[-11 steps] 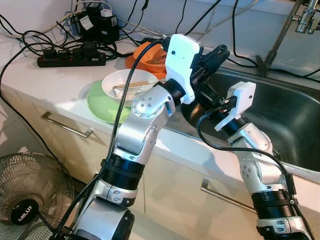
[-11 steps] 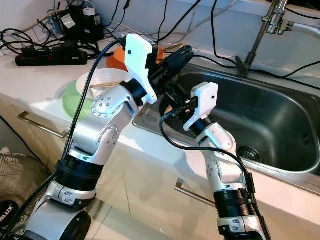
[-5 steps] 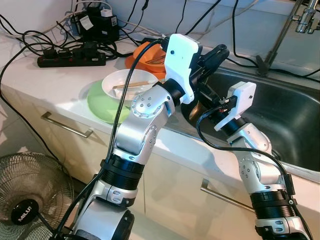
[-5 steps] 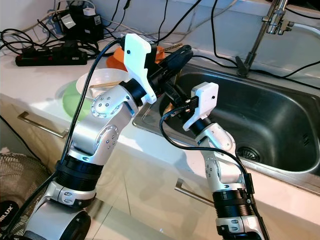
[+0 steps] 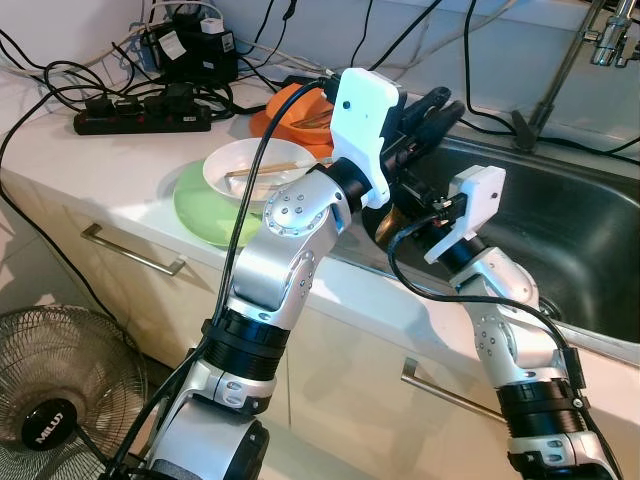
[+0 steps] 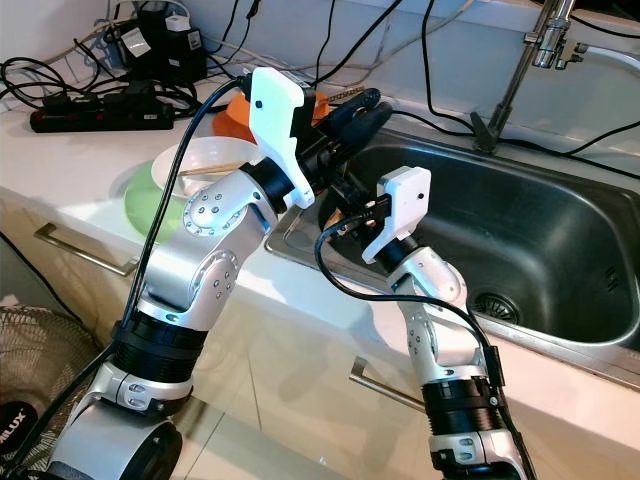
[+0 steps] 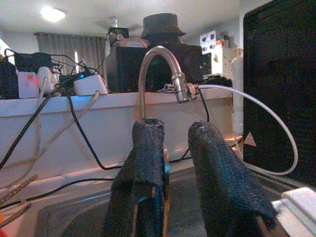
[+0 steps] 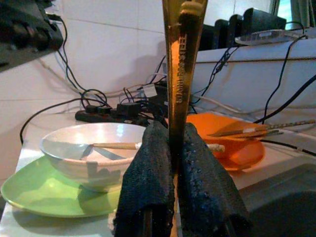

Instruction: Kitchen organization

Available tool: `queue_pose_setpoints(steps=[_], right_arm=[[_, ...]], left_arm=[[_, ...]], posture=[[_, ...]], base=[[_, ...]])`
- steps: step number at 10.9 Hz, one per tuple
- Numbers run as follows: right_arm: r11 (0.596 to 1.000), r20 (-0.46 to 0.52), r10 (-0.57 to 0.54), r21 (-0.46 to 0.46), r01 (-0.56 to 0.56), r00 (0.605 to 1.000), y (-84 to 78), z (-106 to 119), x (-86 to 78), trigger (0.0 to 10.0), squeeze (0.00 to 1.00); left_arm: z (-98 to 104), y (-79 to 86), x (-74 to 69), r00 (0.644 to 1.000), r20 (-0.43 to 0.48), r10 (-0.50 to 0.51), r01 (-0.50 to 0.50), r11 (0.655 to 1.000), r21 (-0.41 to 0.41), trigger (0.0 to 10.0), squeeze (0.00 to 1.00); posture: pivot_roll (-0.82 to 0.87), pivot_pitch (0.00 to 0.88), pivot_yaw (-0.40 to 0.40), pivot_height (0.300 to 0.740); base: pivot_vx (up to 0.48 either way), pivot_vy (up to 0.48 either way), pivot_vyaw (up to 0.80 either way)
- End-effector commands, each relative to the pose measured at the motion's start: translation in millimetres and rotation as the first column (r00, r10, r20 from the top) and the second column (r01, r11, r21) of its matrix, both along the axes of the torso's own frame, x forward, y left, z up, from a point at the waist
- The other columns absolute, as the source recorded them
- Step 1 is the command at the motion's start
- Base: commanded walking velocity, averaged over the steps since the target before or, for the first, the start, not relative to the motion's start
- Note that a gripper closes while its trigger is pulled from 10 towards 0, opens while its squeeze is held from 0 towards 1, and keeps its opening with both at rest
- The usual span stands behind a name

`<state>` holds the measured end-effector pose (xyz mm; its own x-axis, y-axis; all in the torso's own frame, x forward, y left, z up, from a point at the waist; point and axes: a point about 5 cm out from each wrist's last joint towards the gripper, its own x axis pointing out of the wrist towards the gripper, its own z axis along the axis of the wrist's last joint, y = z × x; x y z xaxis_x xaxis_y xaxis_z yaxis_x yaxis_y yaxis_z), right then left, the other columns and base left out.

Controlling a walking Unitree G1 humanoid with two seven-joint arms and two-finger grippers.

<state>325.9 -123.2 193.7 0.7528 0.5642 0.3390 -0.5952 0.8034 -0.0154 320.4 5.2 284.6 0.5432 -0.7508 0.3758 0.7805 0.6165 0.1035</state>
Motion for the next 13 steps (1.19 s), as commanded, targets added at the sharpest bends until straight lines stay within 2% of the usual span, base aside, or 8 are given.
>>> queue_pose_setpoints(steps=[1,5,6,8,13], right_arm=[[1.000,0.016,-0.005,-0.006,0.006,1.000,1.3,3.2,1.2,0.0,0.00],[0.992,0.010,-0.124,0.014,0.124,0.992,-10.6,5.3,11.4,0.0,0.00],[0.987,0.007,-0.159,0.026,0.159,0.987,-14.6,6.3,13.9,0.0,0.00],[0.965,-0.006,-0.258,0.044,0.258,0.966,-26.4,6.3,20.3,0.0,0.00],[0.917,-0.060,-0.393,0.055,0.396,0.918,-43.6,-0.3,31.8,0.0,0.00]], left_arm=[[3.0,-3.7,-4.3,0.999,0.012,-0.030,0.030,1.000,-0.006,10.0,1.00],[2.9,0.1,-2.8,1.000,0.012,-0.012,0.012,1.000,-0.008,10.0,1.00],[2.8,0.9,-2.7,1.000,0.015,-0.007,0.007,1.000,-0.006,10.0,0.00],[2.5,4.8,-1.2,1.000,0.016,0.017,-0.017,1.000,-0.011,10.0,0.00],[-2.8,7.3,-3.4,1.000,0.000,0.004,-0.004,1.000,-0.002,10.0,0.00]], posture=[[0.17,0.016,-0.002,0.740],[0.17,0.015,-0.004,0.740],[0.17,0.014,-0.004,0.740],[0.17,0.015,-0.006,0.740],[0.18,0.013,-0.005,0.740]], base=[[0.000,0.000,0.00],[0.000,0.000,0.00],[0.000,0.000,0.00],[0.000,0.000,0.00],[0.000,0.000,0.00]])
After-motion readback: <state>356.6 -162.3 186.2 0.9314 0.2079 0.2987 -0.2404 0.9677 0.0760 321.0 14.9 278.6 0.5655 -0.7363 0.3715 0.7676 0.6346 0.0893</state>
